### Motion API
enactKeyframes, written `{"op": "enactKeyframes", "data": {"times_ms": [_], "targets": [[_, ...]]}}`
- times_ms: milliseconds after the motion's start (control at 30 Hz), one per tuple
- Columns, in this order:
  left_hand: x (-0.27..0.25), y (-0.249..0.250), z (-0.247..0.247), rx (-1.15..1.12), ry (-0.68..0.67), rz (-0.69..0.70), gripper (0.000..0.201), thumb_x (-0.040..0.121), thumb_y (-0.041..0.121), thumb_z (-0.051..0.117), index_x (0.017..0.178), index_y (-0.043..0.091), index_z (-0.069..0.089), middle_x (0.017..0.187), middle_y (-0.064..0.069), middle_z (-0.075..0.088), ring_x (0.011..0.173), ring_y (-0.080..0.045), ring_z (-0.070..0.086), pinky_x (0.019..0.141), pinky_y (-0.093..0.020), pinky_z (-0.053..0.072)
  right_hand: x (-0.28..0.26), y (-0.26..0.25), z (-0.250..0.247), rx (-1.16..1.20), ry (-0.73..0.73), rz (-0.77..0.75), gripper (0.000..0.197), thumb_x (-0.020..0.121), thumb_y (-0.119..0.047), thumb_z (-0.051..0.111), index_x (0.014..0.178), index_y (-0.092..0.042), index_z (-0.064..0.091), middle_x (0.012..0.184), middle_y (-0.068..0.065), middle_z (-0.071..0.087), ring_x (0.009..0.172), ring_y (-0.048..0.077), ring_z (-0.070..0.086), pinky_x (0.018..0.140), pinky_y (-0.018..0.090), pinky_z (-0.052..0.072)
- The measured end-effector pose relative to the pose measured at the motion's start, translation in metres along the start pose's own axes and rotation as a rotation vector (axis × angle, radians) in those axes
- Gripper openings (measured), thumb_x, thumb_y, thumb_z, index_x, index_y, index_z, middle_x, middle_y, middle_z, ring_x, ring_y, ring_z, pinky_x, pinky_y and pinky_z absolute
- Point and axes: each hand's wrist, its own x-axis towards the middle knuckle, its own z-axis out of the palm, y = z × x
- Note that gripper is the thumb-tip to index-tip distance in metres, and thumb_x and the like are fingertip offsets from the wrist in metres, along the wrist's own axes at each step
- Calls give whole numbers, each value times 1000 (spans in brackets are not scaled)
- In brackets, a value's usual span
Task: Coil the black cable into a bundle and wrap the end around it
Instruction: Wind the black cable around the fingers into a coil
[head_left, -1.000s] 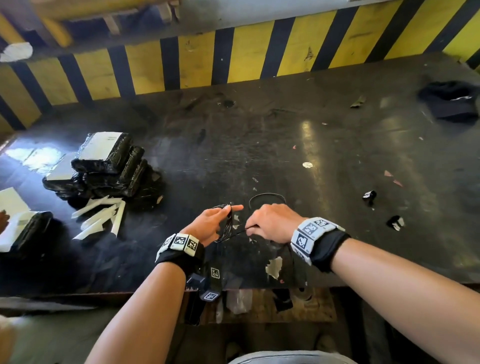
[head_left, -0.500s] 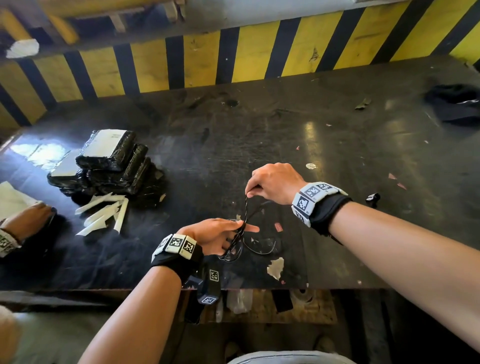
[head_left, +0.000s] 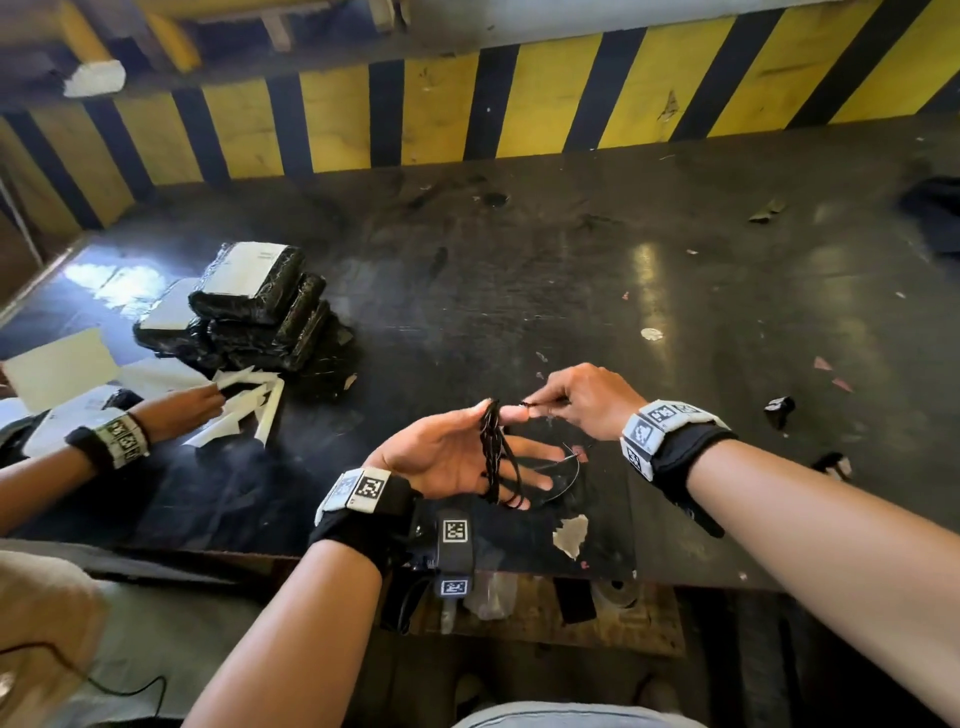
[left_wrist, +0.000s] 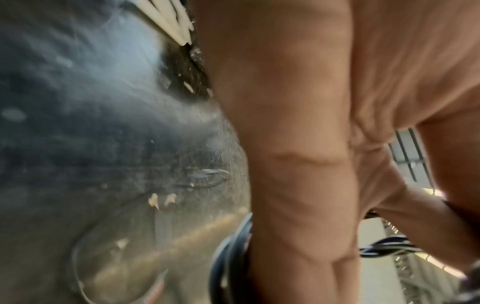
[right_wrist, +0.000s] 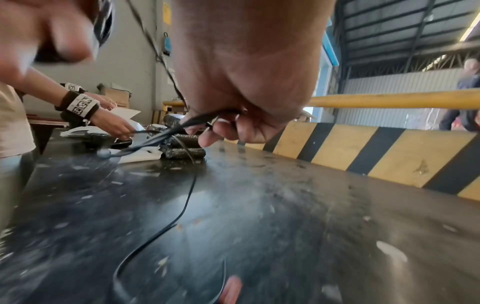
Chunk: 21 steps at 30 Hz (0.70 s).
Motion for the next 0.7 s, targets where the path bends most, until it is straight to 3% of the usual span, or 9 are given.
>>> {"op": "enactKeyframes", "data": {"times_ms": [100,167,233,300,367,433,567,633,700], "targets": [[6,5,9,-58,-44,97,33,98,40,58,120,20,71,160,-43,-1,142,-70,5,112,-79,5,-8,6,23,2,-45,-30,15,97,-47,62,92,-56,73,77,-25,57,67,-2,55,70,29,48],[9,9,11,-77,-67,155,32,99,40,56,120,21,71,161,-42,-3,143,-70,1,112,-80,2,-11,10,37,-20,-69,-23,21,99,-48,54,93,-48,74,80,-19,60,71,4,57,71,31,49],[12,16,13,-65,-70,210,33,100,40,52,122,23,69,161,-42,4,143,-69,2,112,-80,0,-19,9,41,44,-105,-7,23,99,-38,58,83,-39,75,83,-13,67,80,13,62,75,33,49],[16,22,14,-54,-41,254,34,101,42,48,124,25,67,161,-40,8,143,-68,7,114,-77,4,-30,5,48,98,-143,-35,17,98,-32,62,101,-36,79,87,-8,75,82,9,65,79,32,53],[22,26,11,-43,5,296,39,102,44,39,126,28,66,162,-39,11,143,-68,9,115,-73,10,-38,-1,56,116,-176,-79,25,98,-32,62,120,-38,74,88,-8,78,79,3,67,82,29,56],[27,25,5,-42,53,314,44,103,45,32,127,30,66,161,-39,15,143,-68,11,115,-72,17,-39,-4,66,119,-215,-68,27,97,-38,57,119,-47,71,81,-10,76,78,4,70,87,38,57],[36,18,-4,-11,208,319,44,99,47,38,127,34,69,158,-36,28,139,-62,28,114,-71,22,-44,-27,68,76,-325,-36,29,99,-40,51,95,-63,68,84,-6,75,95,12,67,94,45,30],[40,14,-12,-22,302,304,43,98,48,43,129,34,69,148,-30,44,125,-53,47,107,-65,37,-48,-38,64,44,-382,-59,37,102,-38,49,74,-55,65,72,-12,66,98,14,65,94,49,24],[39,9,-23,10,414,290,43,100,47,43,131,32,69,133,-21,51,107,-38,57,100,-54,44,-48,-39,64,20,-409,-52,29,105,-33,47,94,-41,73,68,-22,58,110,15,64,96,46,24]]}}
